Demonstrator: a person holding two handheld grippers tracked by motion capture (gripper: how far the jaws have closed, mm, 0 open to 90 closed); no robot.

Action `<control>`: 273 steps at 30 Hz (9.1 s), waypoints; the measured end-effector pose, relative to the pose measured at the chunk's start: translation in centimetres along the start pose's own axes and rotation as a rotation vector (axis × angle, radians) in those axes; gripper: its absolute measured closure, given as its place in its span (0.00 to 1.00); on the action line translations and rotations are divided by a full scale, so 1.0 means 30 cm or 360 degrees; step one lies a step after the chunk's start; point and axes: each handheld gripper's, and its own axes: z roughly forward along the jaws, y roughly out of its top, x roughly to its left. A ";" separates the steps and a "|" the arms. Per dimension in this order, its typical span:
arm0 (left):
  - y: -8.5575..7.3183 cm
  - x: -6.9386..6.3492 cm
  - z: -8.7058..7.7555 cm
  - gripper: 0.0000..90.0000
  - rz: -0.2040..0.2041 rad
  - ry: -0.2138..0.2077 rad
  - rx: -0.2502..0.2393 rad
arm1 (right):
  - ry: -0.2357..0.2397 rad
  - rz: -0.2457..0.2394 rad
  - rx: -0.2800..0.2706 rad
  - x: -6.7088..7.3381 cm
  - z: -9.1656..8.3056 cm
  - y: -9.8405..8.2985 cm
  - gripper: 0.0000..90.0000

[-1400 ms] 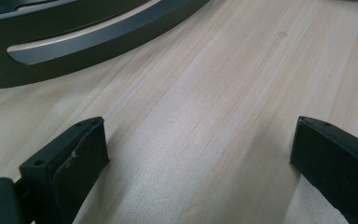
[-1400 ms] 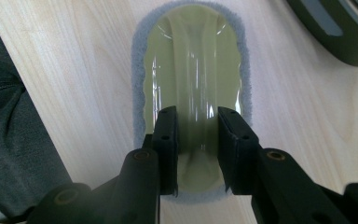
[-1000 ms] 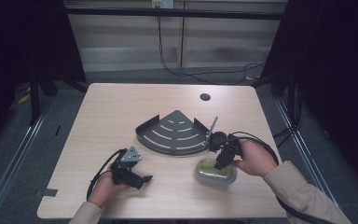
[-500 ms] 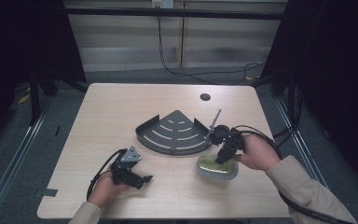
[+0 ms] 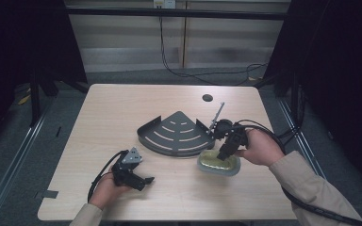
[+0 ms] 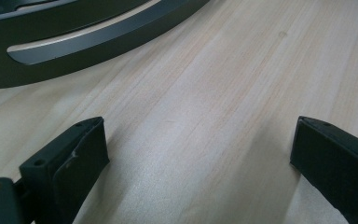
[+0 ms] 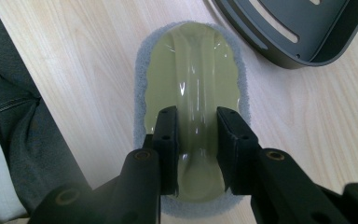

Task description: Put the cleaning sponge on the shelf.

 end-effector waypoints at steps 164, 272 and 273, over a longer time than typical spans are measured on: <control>0.000 0.000 -0.001 0.04 0.0001 -0.0002 0.0005 | -0.0192 0.0444 -0.0134 -0.284 0.222 0.302 0.78; 0.000 -0.001 0.000 0.03 -0.0004 0.0009 0.0001 | -0.0213 0.0368 -0.0326 -0.186 0.131 0.116 0.16; 0.000 -0.001 0.000 0.03 -0.0004 0.0008 0.0001 | -0.0202 0.0368 -0.0330 -0.182 0.130 0.109 0.16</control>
